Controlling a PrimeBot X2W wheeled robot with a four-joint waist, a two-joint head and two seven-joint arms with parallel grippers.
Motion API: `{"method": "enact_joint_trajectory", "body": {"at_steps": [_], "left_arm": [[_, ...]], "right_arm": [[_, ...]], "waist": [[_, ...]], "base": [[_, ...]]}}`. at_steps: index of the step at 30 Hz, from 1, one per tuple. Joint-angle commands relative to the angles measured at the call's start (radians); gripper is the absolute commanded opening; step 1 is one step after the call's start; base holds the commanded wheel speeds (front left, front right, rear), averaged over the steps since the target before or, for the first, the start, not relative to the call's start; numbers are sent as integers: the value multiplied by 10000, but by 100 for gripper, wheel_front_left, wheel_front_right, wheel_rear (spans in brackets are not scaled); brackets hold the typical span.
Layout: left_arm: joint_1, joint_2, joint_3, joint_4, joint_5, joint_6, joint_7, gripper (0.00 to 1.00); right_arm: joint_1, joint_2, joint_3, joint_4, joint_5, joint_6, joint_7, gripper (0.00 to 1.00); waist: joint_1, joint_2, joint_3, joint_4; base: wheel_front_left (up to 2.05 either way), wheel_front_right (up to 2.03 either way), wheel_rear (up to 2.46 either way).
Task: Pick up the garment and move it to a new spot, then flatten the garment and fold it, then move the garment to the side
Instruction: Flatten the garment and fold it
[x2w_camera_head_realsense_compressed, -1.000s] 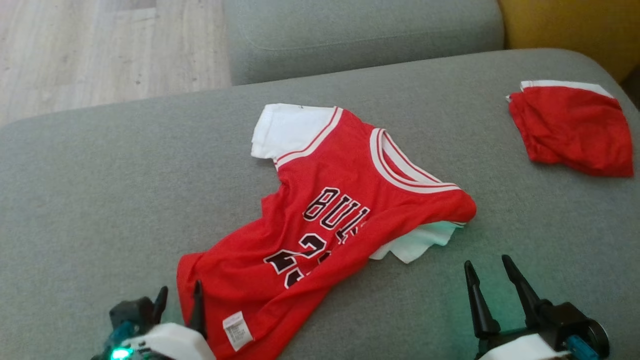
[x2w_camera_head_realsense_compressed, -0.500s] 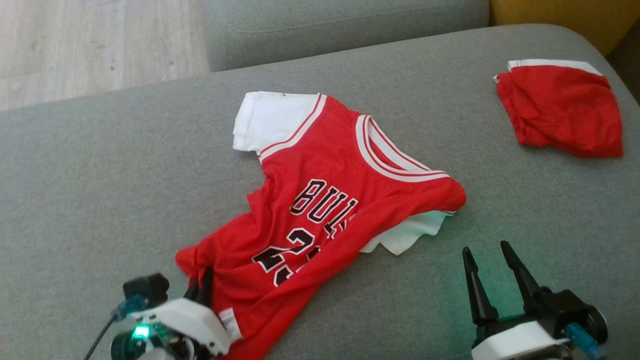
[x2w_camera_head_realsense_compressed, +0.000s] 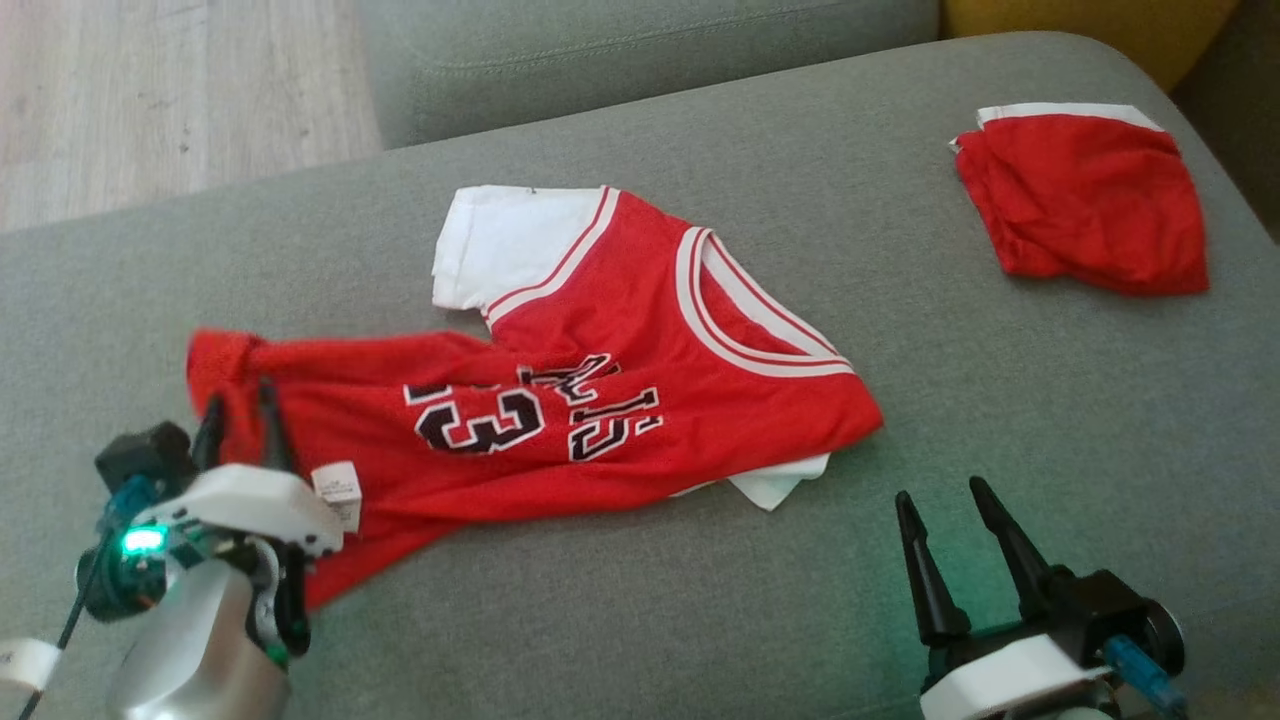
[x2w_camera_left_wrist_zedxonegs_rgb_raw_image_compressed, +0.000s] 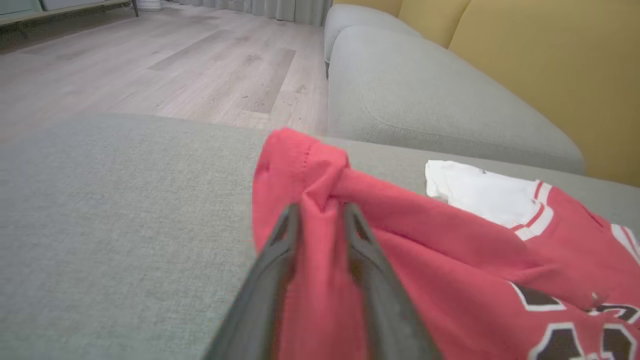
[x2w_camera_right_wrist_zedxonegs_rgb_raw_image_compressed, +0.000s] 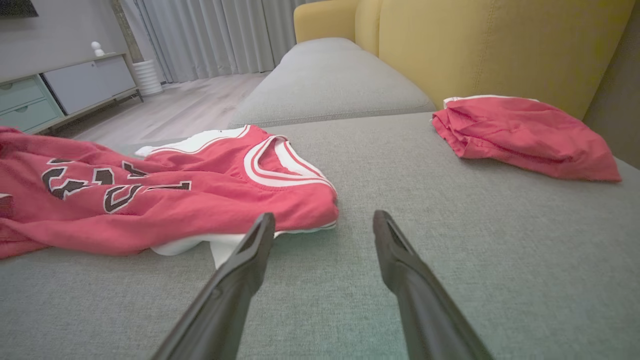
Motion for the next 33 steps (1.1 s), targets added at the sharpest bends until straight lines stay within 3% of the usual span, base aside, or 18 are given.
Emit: {"method": "enact_joint_trajectory", "body": {"at_steps": [1,7,14,17,23,33], "left_arm": [[-378,315,301,-119,28,-62,-64,100],[119,250,482,-620,14,47,-765,100],[2177,-403,-210,-3799,694,254,-1084,100],[2999,-617,-1025,-4880,1255,195,-1100,100],[2964,-932,-3128,-5294,2170,-616,-90,100],[529,-1561,-5168,-3527,3104,-1721,1052,100]], "right_arm": [[-352,-55,268,-250,72,-7,-111,100],[-265,-55,173,-257,117,-7,-111,100],[-156,-54,-36,-400,132,-7,-111,100],[-175,-54,-104,-493,99,-7,-111,100],[-472,-54,-159,-724,-24,-7,-111,100],[-1258,-54,-57,-1203,73,-7,-111,100]], "waist": [[-1,0,-53,-46],[-1,0,-150,-118],[-1,0,-171,-133],[-1,0,-129,-136],[-1,0,246,-240],[-1,0,1542,-975]], "base": [[0,0,0],[0,0,0],[0,0,0],[0,0,0],[0,0,0],[0,0,0]]}}
